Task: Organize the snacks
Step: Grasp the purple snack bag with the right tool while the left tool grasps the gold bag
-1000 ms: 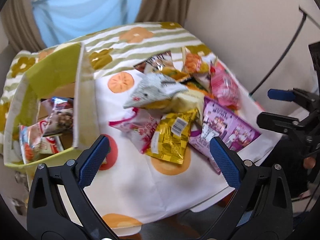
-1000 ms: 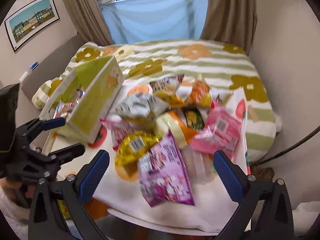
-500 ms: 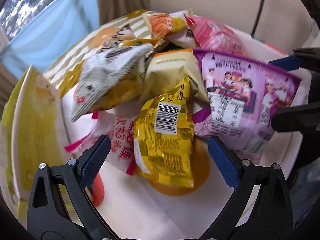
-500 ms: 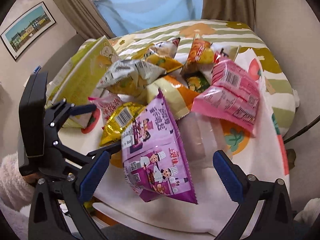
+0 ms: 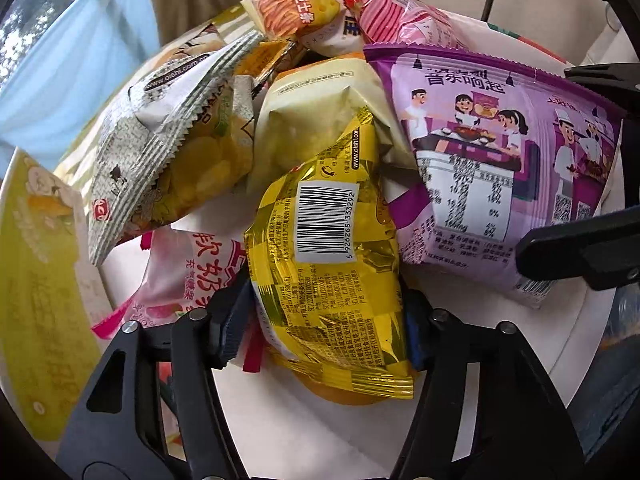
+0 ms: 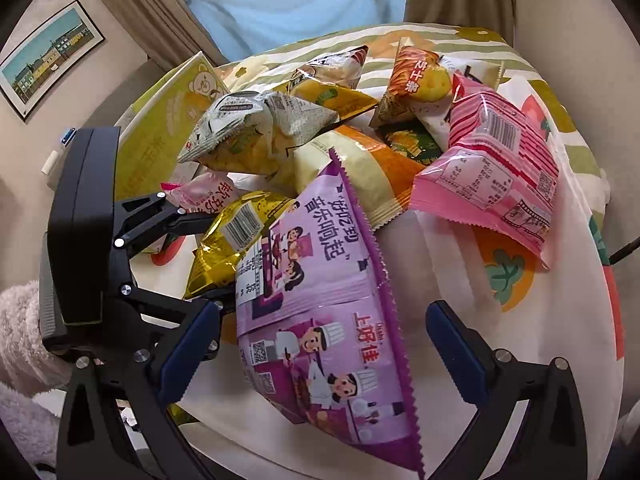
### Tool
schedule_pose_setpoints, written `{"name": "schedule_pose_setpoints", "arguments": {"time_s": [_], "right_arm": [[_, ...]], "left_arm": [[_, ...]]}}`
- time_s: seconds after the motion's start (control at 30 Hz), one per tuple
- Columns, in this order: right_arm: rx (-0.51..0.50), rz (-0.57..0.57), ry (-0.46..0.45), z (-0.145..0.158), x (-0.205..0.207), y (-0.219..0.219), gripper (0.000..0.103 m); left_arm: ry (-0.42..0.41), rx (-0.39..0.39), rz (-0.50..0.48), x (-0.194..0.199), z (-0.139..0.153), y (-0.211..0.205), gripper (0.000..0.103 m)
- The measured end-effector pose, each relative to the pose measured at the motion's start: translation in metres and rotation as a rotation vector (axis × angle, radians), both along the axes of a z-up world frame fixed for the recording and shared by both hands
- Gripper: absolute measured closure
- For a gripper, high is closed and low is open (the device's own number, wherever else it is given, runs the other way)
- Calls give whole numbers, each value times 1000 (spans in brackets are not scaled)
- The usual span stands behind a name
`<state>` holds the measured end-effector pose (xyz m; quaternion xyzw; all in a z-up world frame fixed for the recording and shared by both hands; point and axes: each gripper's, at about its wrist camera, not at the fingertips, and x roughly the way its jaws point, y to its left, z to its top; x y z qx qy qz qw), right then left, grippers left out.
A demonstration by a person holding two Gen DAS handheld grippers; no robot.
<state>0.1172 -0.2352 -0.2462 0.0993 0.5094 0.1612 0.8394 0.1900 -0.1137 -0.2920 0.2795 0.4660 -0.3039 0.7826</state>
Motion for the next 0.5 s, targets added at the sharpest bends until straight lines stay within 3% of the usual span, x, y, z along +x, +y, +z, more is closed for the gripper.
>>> {"name": "schedule_pose_setpoints", "arguments": {"time_s": [0.5], "right_arm": [[-35, 43, 13, -13, -3, 8, 1]], "left_arm": [[29, -51, 71, -3, 9, 12, 49]]}}
